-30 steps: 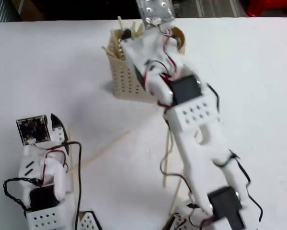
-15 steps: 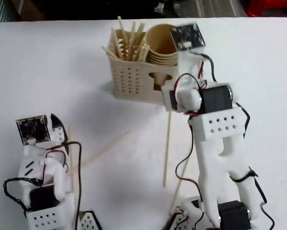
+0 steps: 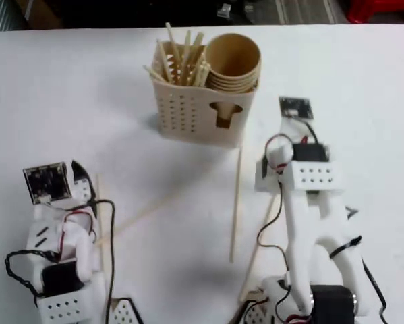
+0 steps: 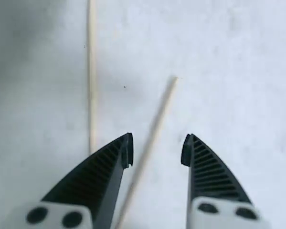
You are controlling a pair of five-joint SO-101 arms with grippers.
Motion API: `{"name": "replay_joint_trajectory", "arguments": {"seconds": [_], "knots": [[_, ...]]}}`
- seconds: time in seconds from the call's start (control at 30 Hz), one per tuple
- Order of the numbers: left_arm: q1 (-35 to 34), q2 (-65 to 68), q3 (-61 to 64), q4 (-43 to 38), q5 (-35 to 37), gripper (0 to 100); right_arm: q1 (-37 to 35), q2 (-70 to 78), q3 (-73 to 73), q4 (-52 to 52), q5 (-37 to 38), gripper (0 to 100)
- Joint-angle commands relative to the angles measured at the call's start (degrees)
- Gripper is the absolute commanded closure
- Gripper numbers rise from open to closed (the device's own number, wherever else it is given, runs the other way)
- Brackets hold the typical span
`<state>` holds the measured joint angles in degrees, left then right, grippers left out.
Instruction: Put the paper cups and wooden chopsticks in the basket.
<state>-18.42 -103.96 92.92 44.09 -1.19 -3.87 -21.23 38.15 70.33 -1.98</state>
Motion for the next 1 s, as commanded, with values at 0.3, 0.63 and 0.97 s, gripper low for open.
{"name": "replay_joint_trajectory", "arguments": {"seconds": [0.3, 0.63, 0.97], "knots": [[-0.66, -0.66, -0.53, -1.67, -0.70, 93, 0.22, 4.70, 13.10, -20.88, -0.62, 82.9], [-0.66, -0.66, -0.53, -1.58, -0.70, 93, 0.75, 21.58, 3.78, -16.57, -2.55, 89.2], [-0.66, -0.66, -0.53, -1.67, -2.37, 93, 1.45, 20.70, 2.73, -16.40, -3.78, 98.1]]}}
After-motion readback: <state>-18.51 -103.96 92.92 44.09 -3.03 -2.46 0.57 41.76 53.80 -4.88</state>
